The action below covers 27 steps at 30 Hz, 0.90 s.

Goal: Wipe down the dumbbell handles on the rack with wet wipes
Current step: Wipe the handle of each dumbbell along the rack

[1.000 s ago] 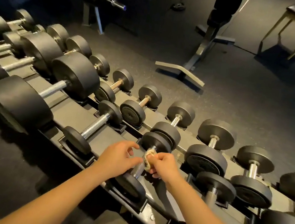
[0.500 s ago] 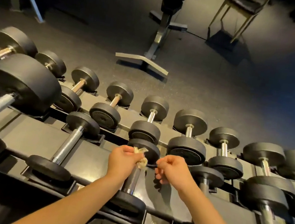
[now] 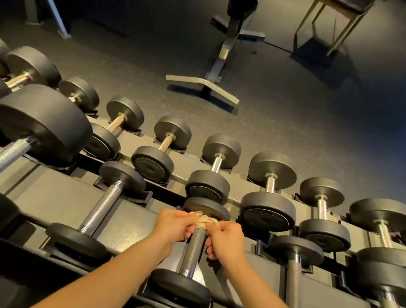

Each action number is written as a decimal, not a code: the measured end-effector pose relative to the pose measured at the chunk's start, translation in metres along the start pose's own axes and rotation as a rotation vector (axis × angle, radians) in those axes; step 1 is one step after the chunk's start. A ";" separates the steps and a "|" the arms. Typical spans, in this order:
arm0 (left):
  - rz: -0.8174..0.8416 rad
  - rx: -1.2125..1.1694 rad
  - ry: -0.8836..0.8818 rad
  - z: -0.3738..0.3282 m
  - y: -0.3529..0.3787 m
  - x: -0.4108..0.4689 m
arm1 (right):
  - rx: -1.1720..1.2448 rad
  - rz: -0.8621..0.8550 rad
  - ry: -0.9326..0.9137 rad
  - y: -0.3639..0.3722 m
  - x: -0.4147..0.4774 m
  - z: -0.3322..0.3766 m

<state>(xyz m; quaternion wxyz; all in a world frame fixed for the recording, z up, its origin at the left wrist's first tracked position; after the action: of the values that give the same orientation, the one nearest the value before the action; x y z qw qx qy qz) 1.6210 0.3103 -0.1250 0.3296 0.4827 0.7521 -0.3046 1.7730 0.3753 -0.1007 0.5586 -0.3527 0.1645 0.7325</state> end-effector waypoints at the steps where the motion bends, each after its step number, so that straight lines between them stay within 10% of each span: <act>1: 0.030 -0.074 -0.057 0.005 0.001 0.002 | 0.064 -0.016 0.045 0.002 0.000 -0.007; 9: -0.238 0.311 0.181 -0.012 -0.005 -0.006 | 0.298 -0.015 0.311 0.012 0.001 -0.031; 19: -0.198 0.520 0.123 -0.016 -0.007 0.012 | 0.245 -0.063 0.199 -0.002 0.005 -0.027; 27: -0.101 0.943 0.255 -0.027 -0.003 0.001 | -0.555 0.086 -0.286 0.011 -0.004 0.005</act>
<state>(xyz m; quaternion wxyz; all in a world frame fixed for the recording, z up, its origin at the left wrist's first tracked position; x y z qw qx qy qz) 1.6127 0.3311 -0.1090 -0.0349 0.5756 0.5891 -0.5660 1.7610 0.3720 -0.0956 0.4270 -0.3776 -0.1071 0.8146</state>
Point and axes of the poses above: each hand's wrist, its own x-axis towards the middle knuckle, its own y-axis out of the palm, z = x × y, the point moved 9 cm from there along x, towards the middle knuckle, and after that the axes turned 15 degrees about x, right-handed, at the moved point
